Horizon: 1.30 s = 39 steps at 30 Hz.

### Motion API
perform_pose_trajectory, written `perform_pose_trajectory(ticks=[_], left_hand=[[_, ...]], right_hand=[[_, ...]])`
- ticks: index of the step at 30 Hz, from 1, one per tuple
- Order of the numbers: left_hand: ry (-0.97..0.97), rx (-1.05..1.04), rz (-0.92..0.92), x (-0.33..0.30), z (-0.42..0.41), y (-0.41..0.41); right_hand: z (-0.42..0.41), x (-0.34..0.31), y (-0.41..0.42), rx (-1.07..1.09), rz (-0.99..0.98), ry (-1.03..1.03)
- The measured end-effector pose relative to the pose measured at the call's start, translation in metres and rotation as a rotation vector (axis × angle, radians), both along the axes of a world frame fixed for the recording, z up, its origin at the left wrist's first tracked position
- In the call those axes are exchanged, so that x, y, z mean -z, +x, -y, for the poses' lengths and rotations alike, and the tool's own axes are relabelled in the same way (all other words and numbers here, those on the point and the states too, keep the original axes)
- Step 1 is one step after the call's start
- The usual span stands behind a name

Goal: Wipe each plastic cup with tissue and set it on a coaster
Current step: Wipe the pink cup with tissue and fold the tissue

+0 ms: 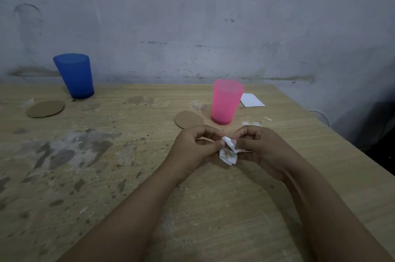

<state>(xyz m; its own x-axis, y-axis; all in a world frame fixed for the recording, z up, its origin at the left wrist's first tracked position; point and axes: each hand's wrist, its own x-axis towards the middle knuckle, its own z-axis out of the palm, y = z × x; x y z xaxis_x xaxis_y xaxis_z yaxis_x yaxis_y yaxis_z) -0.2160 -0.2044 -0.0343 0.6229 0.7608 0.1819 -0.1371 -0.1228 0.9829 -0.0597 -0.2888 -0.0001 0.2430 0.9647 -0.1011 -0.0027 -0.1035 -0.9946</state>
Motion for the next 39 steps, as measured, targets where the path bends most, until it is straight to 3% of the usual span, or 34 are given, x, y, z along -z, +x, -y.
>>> perform_pose_trajectory(ticks=[14, 24, 33, 38, 39], left_hand=[[-0.012, -0.034, 0.025, 0.0017, 0.001, 0.0015], [-0.022, -0.03, 0.035, -0.0016, 0.0013, 0.0025], [-0.109, 0.04, 0.037, 0.0011, 0.003, 0.0051], [-0.09, 0.024, 0.058, 0.0011, 0.0019, 0.005], [-0.068, 0.018, 0.048, 0.0011, 0.0022, 0.005]], right_hand=[[-0.0023, 0.0063, -0.0019, -0.03, 0.049, -0.039], [-0.0015, 0.0048, -0.0024, 0.089, 0.488, 0.166], [-0.0014, 0.0036, -0.0045, 0.081, 0.399, 0.192], [-0.0009, 0.0056, -0.0056, -0.007, 0.047, 0.065], [-0.0003, 0.0053, -0.0056, -0.011, 0.058, 0.05]])
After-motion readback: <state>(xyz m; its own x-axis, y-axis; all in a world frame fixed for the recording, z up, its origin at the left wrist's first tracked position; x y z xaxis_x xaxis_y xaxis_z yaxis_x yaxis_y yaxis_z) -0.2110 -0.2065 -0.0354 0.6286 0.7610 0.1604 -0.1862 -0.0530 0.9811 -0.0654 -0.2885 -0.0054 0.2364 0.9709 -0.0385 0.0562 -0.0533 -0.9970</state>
